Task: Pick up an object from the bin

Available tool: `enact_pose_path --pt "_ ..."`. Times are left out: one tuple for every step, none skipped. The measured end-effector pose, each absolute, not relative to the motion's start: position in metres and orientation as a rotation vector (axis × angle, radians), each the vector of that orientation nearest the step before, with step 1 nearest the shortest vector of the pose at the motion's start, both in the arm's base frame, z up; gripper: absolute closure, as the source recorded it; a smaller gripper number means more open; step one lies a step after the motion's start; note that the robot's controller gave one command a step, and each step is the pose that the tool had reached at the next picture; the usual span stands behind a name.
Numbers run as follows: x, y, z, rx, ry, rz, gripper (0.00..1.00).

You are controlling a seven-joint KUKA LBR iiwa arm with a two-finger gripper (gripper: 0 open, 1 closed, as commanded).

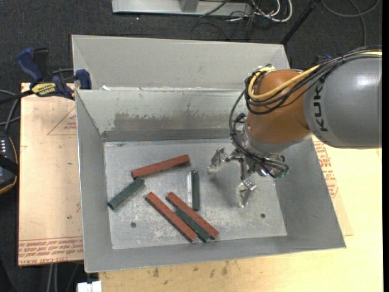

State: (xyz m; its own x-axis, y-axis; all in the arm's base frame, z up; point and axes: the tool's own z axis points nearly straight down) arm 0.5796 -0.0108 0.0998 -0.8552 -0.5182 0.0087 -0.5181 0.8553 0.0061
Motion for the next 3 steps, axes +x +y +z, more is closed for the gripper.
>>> enact_pose_path --pt "0.561 0.006 0.122 1.02 -2.985 0.004 0.0" --pt "0.583 0.062 0.081 0.698 -3.082 -0.001 1.0" --pt "0.579 0.06 0.078 0.695 -3.066 0.0 0.0"
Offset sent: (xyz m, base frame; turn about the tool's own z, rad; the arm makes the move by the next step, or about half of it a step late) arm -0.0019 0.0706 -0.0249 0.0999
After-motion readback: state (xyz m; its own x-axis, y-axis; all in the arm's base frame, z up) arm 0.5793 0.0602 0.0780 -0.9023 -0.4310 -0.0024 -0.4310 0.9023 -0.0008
